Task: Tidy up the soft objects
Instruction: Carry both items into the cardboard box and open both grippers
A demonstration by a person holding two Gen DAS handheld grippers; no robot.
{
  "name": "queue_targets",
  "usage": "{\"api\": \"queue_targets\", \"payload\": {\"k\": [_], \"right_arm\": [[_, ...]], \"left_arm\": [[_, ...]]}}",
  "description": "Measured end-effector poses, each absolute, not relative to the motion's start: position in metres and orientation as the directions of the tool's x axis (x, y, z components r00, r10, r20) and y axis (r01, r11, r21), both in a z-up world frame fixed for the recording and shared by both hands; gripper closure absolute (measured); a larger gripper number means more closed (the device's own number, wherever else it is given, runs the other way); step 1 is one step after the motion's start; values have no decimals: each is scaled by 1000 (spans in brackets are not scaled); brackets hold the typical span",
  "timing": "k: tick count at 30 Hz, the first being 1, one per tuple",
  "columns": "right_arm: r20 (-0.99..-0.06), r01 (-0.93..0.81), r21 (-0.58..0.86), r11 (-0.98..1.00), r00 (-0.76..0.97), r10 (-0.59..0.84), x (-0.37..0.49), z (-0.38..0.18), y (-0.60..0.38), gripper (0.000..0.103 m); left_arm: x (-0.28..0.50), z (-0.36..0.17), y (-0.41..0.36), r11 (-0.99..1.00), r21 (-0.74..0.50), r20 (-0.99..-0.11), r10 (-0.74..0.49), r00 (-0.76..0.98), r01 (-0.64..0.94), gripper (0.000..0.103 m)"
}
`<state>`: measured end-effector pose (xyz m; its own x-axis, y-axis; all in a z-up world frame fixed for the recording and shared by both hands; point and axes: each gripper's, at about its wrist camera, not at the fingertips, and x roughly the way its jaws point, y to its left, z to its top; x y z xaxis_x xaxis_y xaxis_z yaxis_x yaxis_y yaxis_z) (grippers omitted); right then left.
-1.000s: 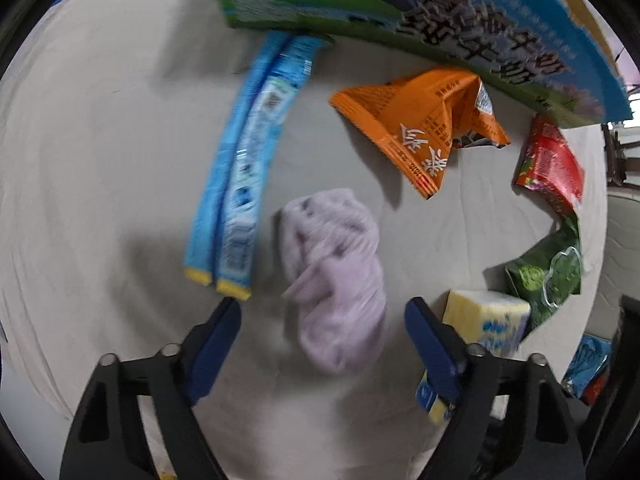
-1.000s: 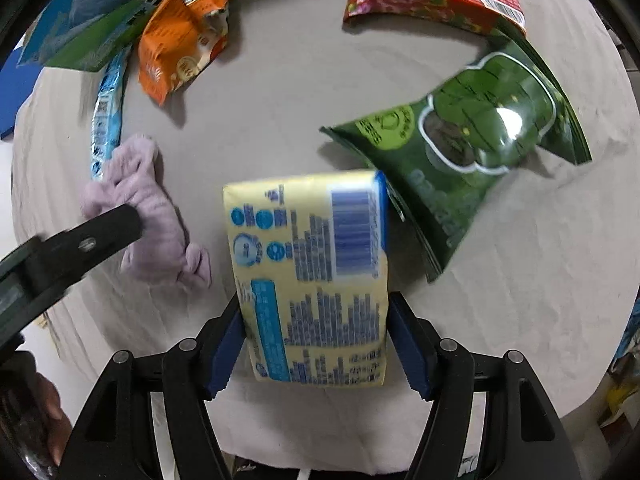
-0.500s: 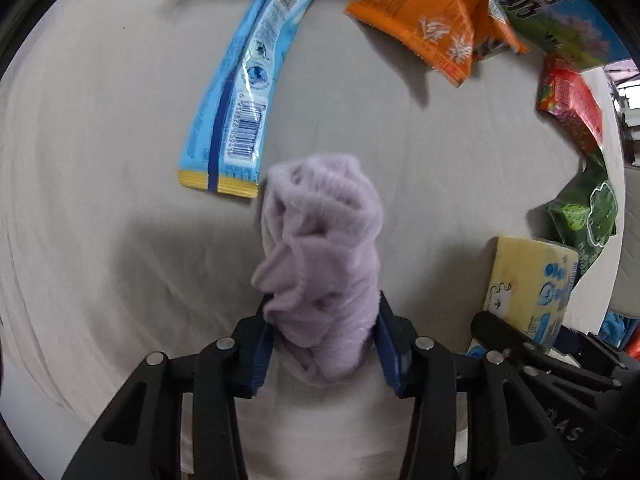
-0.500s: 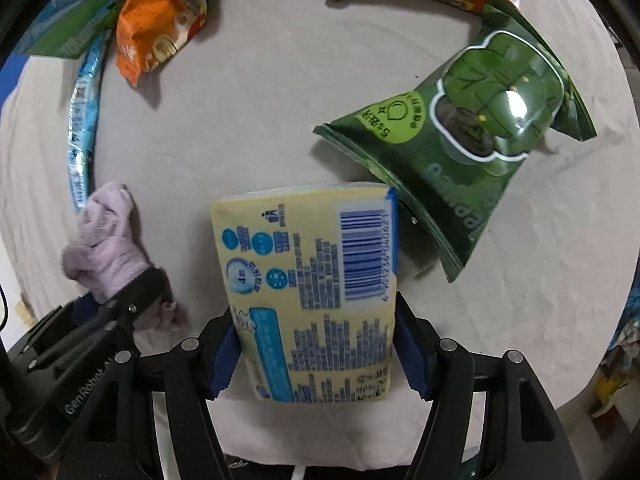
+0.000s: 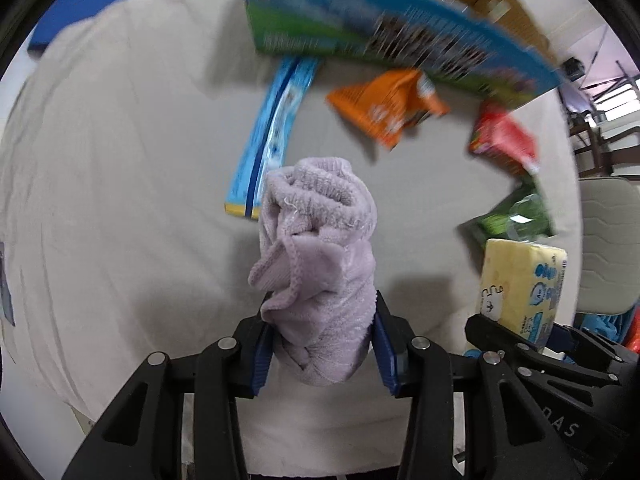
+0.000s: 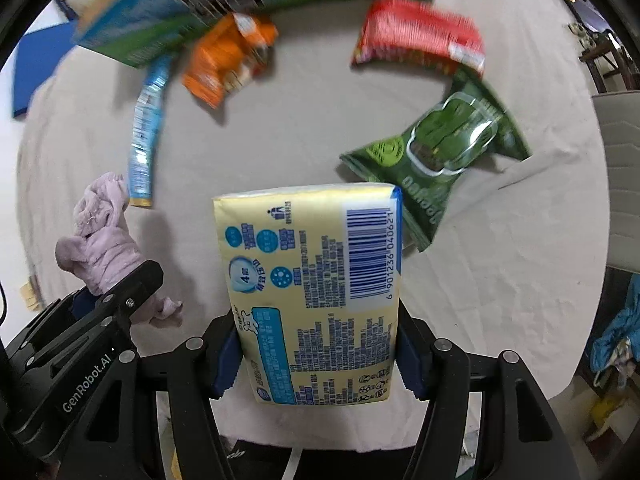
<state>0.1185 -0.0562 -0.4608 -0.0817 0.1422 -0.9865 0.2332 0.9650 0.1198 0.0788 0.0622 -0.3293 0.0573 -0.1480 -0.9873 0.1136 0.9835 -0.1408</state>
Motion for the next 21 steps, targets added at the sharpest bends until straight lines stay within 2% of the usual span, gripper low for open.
{"api": "queue_targets", "payload": {"k": [4, 12, 16, 21], "right_arm": [[-985, 224, 163, 961, -21, 172, 127, -431, -60, 37], [-969, 172, 230, 958, 136, 208, 173, -340, -115, 37], [-960, 126, 224, 966, 199, 196, 215, -296, -140, 37], [-958, 107, 196, 975, 234, 167, 291, -287, -162, 37]], "left_arm": [[97, -262, 47, 974, -179, -973, -197, 122, 141, 63], [169, -190, -2, 950, -247, -928, -288, 236, 189, 63], [223, -181, -24, 952, -239, -918, -286, 275, 192, 63], [296, -199, -50, 950, -246, -922, -290, 257, 191, 63]]}}
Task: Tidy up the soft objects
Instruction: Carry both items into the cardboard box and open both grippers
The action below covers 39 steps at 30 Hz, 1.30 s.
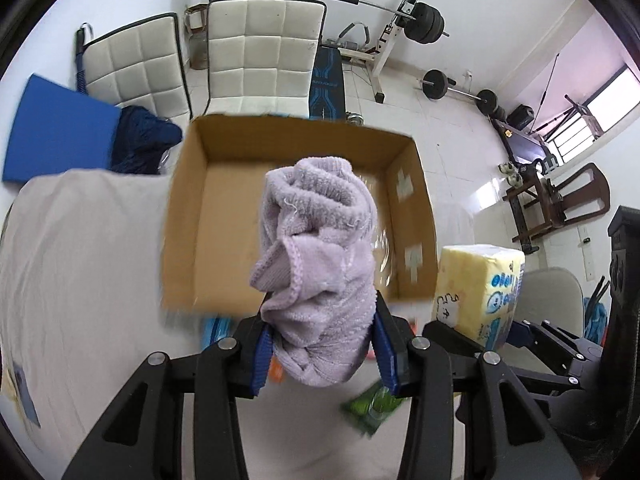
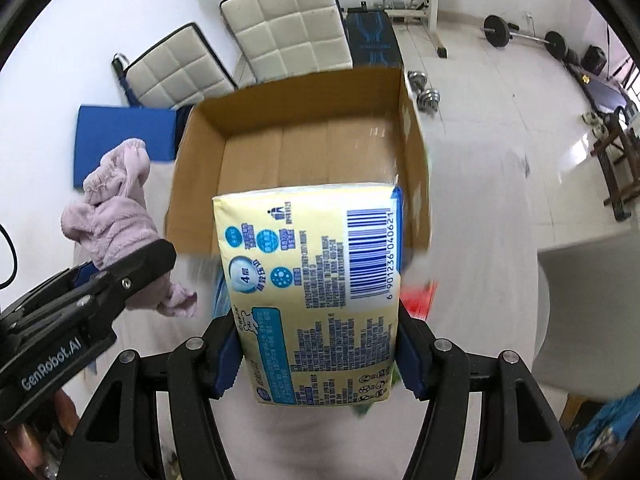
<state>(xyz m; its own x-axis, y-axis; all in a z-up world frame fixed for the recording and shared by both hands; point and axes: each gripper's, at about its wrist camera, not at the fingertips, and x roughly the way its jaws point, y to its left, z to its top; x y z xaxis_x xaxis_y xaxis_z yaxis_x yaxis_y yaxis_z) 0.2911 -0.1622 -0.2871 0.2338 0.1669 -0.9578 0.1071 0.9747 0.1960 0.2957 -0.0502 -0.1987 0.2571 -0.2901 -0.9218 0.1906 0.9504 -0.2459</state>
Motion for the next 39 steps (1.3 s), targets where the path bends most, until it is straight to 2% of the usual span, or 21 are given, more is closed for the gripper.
{"api": "queue_targets", "payload": {"k": [5, 13, 22, 34, 37, 39], "right_arm": [[-961, 99, 182, 978, 228, 156, 354, -292, -181, 37], [-978, 73, 144, 987, 163, 131, 451, -372, -190, 37], [-987, 78, 134, 988, 98, 127, 504, -449, -197, 37], [-987, 67, 139, 988, 86, 133, 497, -459, -191, 36], [-988, 73, 141, 987, 69, 136, 497, -466, -191, 36], [-989, 75, 137, 988, 62, 132, 498, -468, -191, 35]], "left_arm": [[360, -236, -77, 950, -265, -939, -293, 181, 166, 63], [446, -307, -104, 963, -238, -965, -249, 79, 125, 63], [469, -353, -111, 965, -243, -970, -243, -10, 99, 63], [470, -369, -115, 970, -232, -973, -229, -35, 79, 61], [470, -374, -116, 971, -224, -974, -219, -61, 80, 59], [469, -376, -117, 969, -233, -970, -226, -89, 82, 51]]}}
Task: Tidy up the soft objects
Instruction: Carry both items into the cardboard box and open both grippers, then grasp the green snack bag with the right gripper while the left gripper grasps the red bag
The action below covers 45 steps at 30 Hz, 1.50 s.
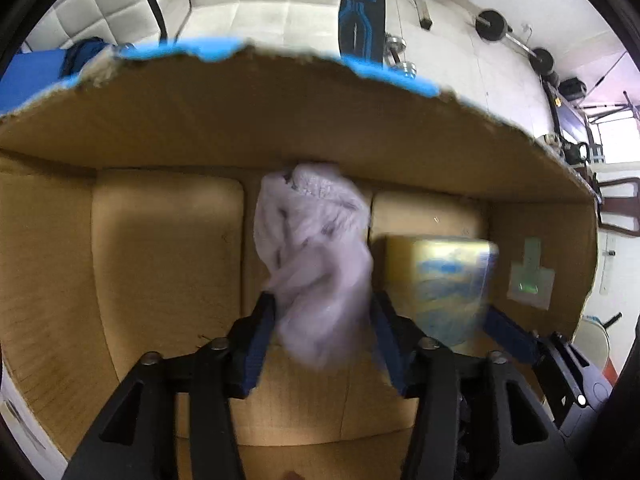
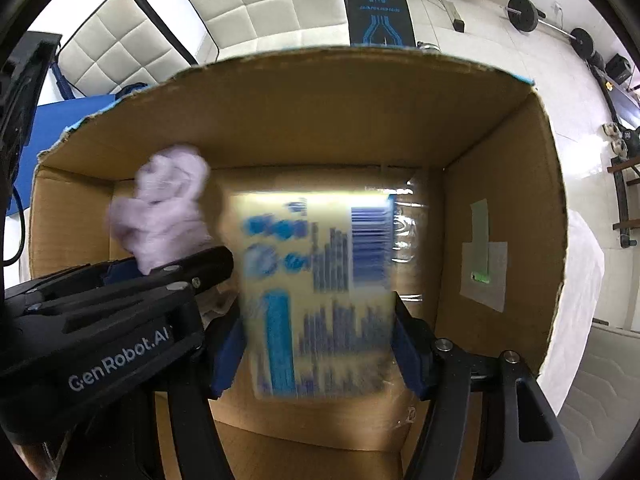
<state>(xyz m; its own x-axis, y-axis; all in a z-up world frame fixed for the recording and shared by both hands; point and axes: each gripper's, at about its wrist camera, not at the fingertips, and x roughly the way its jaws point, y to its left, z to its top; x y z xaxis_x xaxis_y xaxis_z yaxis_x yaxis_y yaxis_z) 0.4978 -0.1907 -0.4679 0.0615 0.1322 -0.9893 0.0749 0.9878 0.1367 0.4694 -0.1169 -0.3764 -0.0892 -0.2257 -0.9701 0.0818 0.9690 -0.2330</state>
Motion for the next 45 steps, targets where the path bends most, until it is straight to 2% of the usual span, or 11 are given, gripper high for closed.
{"api": "queue_targets", "payload": {"k": [3, 5, 10, 12, 15, 16, 17, 20, 22, 39, 45], "right_arm": [[-990, 74, 128, 989, 62, 124, 500, -471, -190, 34], [-991, 74, 123, 990, 54, 119, 501, -473, -190, 34], [-993, 63, 110, 992, 49, 107, 496, -474, -188, 34], [-994, 63, 106, 992, 46, 103, 492, -471, -187, 34], [-992, 63, 118, 991, 47, 115, 484, -462, -185, 22], [-993, 65, 112, 992, 51, 109, 480, -458, -185, 12], [-992, 68, 114, 991, 57, 110, 477, -455, -185, 9], [-990, 73, 124, 990, 78, 118, 461, -440, -175, 8], [-989, 79, 121, 989, 99, 113, 451, -432, -174, 0], [-957, 92, 162, 982, 257, 134, 351, -339, -174, 0], [-964, 201, 232, 952, 177, 198, 283, -354, -184, 0]], "left_arm": [[469, -376, -114, 969, -232, -970, -225, -94, 79, 45], [468, -374, -113, 970, -229, -971, -222, -90, 82, 27], [459, -363, -108, 976, -191, -980, -183, -76, 102, 11], [452, -355, -102, 980, -170, -985, -165, -58, 107, 10], [441, -336, -91, 985, -138, -990, -140, 4, 100, 3], [436, -327, -86, 988, -124, -991, -128, 43, 94, 1], [431, -320, -81, 989, -112, -990, -119, 73, 92, 1], [416, -301, -70, 993, -80, -986, -92, 141, 91, 0], [405, -291, -62, 993, -75, -980, -91, 179, 91, 0], [303, -174, -48, 989, -76, -910, -120, 397, 125, 0], [245, -196, -47, 993, -1, -931, -44, 363, 120, 0]]}}
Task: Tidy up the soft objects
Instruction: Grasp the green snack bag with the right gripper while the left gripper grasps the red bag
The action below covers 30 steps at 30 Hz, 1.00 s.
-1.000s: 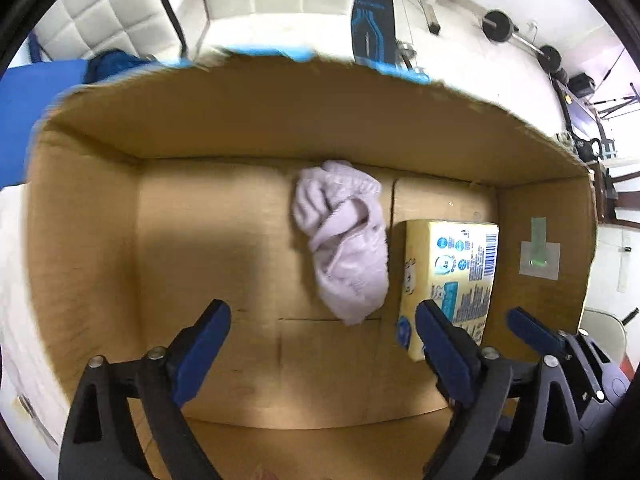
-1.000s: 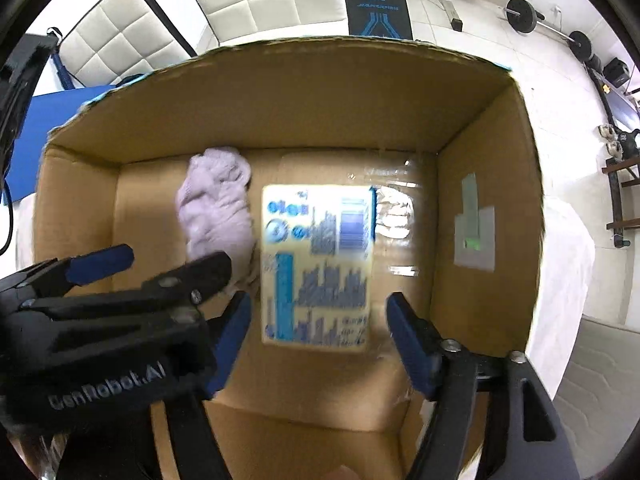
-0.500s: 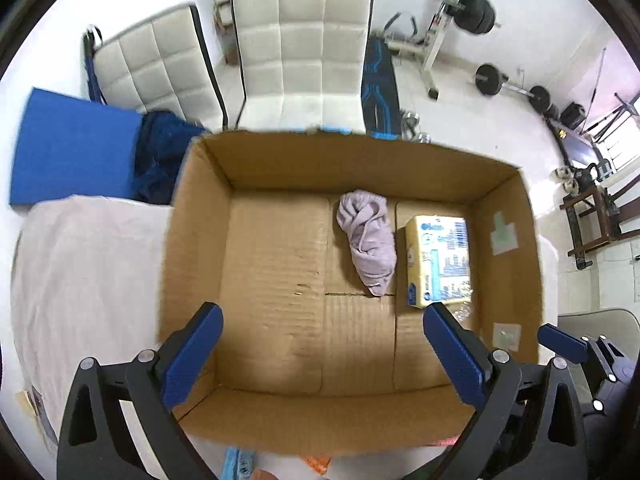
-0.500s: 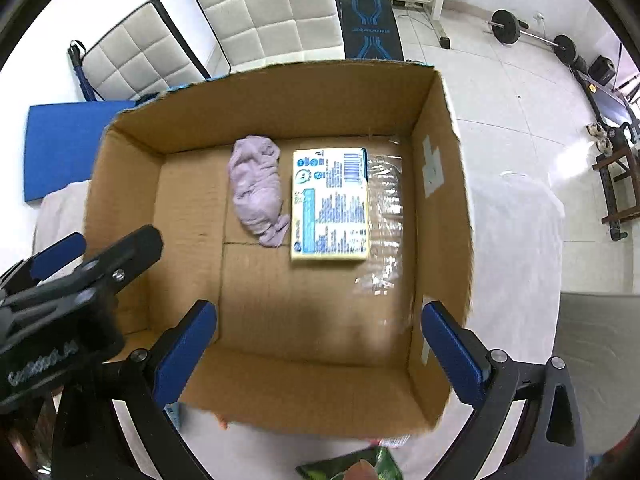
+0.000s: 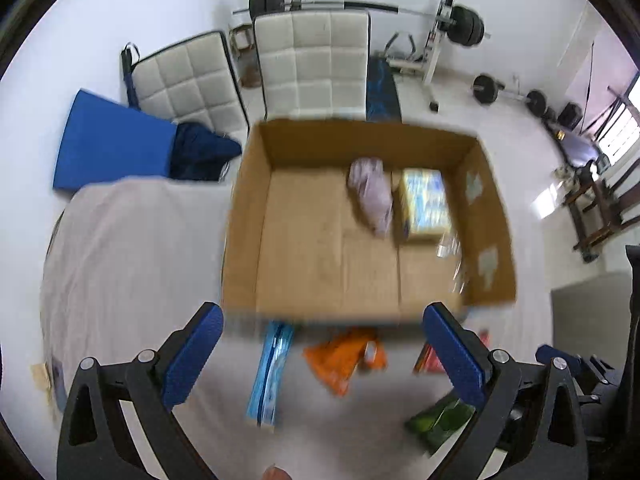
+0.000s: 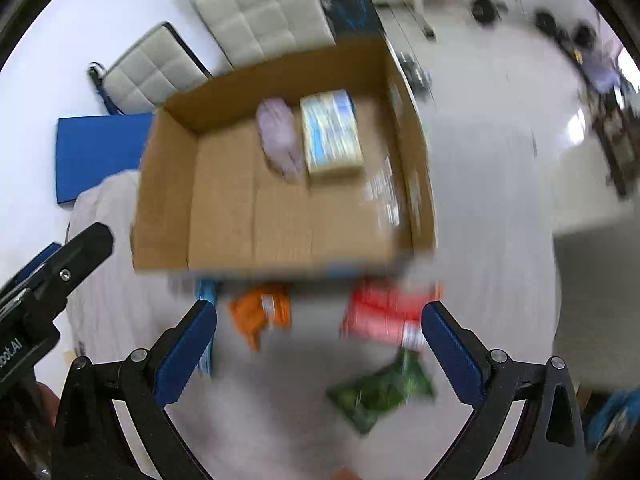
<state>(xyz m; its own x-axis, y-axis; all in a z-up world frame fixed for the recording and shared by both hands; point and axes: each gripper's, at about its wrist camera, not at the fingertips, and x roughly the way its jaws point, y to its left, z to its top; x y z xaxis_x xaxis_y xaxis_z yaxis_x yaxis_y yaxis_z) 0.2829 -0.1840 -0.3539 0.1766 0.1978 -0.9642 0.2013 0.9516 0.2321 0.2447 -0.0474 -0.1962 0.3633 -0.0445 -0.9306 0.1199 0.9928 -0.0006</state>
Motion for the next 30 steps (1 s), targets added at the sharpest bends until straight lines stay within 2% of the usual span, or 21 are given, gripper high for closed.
{"api": "queue_targets", "payload": {"k": [6, 9, 12, 16, 20, 23, 26, 30], "right_arm": [[-944, 448, 287, 847, -18, 329, 211, -446, -209, 0], [-926, 546, 270, 793, -77, 369, 189, -492, -219, 1], [-916, 585, 254, 770, -109, 385, 182, -523, -221, 14], [-926, 542, 224, 810, -140, 350, 185, -538, -216, 46], [-930, 505, 222, 834, -148, 337, 184, -536, -223, 55], [-949, 462, 174, 870, -156, 272, 181, -527, -247, 58], [-968, 436, 106, 894, -160, 193, 178, -521, -280, 59], [-970, 448, 115, 886, -140, 197, 178, -517, -313, 59]], "left_arm": [[199, -268, -44, 995, 24, -981, 5, 194, 95, 0], [192, -296, -44, 994, 47, -989, 32, 147, 100, 0], [197, -311, -52, 984, 109, -984, 87, 156, 141, 0], [208, -324, -66, 969, 141, -982, 112, 152, 201, 0], [212, -330, -78, 983, 36, -996, 20, 91, 181, 0], [211, -334, -94, 988, -32, -998, -40, 47, 152, 0], [210, -345, -114, 985, -143, -989, -139, -47, 100, 0], [212, -356, -153, 969, -233, -968, -223, -116, 80, 0]]}}
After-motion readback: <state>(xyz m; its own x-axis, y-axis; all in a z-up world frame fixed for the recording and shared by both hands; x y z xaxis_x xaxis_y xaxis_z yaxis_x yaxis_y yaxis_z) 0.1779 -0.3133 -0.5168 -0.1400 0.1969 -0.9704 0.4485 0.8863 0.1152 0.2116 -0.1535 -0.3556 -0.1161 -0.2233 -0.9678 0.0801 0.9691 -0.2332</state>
